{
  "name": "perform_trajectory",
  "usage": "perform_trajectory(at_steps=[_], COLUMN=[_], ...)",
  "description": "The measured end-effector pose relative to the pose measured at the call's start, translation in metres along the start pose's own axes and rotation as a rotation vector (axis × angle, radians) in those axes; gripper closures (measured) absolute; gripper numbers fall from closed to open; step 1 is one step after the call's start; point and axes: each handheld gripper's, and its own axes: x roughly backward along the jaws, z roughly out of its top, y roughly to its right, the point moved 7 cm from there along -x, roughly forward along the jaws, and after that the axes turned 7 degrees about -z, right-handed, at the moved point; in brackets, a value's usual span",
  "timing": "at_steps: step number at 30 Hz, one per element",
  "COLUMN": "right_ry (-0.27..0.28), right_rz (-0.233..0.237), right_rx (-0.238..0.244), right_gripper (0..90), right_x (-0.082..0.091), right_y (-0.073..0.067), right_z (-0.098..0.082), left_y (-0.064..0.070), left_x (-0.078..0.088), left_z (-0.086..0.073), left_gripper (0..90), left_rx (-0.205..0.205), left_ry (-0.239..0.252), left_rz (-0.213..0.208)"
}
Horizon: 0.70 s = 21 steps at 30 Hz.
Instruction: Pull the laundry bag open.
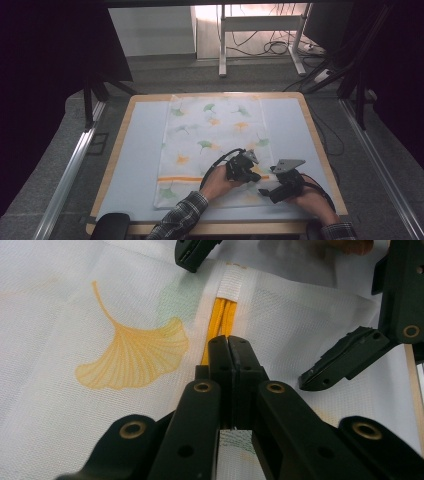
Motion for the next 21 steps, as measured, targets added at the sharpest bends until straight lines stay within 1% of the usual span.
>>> perform_trajectory(at_steps=[1, 2, 5, 6, 8, 10, 13, 15, 16, 17, 18, 19, 20, 21], right_ry=[0.0, 0.0, 0.0, 0.0, 0.0, 0.0, 0.001, 0.0, 0.0, 0.0, 0.0, 0.0, 0.0, 0.0], right_rz=[0.0, 0.0, -0.001, -0.001, -0.001, -0.001, 0.001, 0.0, 0.0, 0.0, 0.0, 0.0, 0.0, 0.0], right_rx=[-0.002, -0.002, -0.001, -0.001, 0.0, 0.0, -0.002, 0.001, 0.0, 0.0, 0.0, 0.001, 0.0, 0.0], right_gripper=[3.6, 3.6, 3.5, 3.5, 3.6, 3.6, 3.6, 3.6, 3.6, 3.6, 3.6, 3.6, 3.6, 3.6], right_x=[0.0, 0.0, 0.0, 0.0, 0.0, 0.0, 0.0001, 0.0, 0.0, 0.0, 0.0, 0.0, 0.0, 0.0], right_y=[0.0, 0.0, 0.0, 0.0, 0.0, 0.0001, -0.0002, 0.0, -0.0001, -0.0001, -0.0001, 0.0, -0.0001, -0.0001], right_z=[0.0, 0.0, 0.0, 0.0, 0.0, 0.0, 0.0001, 0.0, 0.0, 0.0, 0.0, 0.0, 0.0, 0.0], left_y=[-0.0005, -0.0004, -0.0006, -0.0006, 0.0001, 0.0007, 0.003, 0.0045, 0.0044, 0.0041, 0.0041, 0.0047, 0.0043, 0.0045], left_x=[0.0013, 0.0013, -0.0012, -0.0012, -0.0015, -0.0013, -0.0017, -0.0035, -0.0057, -0.0056, -0.0056, -0.0056, -0.0047, -0.0028], left_z=[0.0005, 0.0006, -0.001, -0.001, 0.0004, 0.0016, 0.005, 0.0063, 0.0052, 0.0055, 0.0055, 0.0056, 0.0056, 0.0047], left_gripper=[89.8, 89.7, 89.3, 88.7, 79.5, 70.4, 61.6, 59.2, 59.4, 61.8, 64.1, 64.1, 71.1, 72.9], left_rx=[0.004, 0.012, 0.035, 0.035, 0.051, 0.05, 0.052, 0.041, 0.014, -0.004, -0.004, -0.003, -0.013, -0.03], left_ry=[0.016, 0.022, 0.017, 0.017, 0.034, 0.044, 0.055, 0.046, 0.011, 0.005, 0.005, -0.002, -0.015, -0.041], left_rz=[0.009, 0.006, -0.007, -0.007, -0.014, -0.01, -0.002, 0.015, 0.062, 0.082, 0.082, 0.096, 0.118, 0.132])
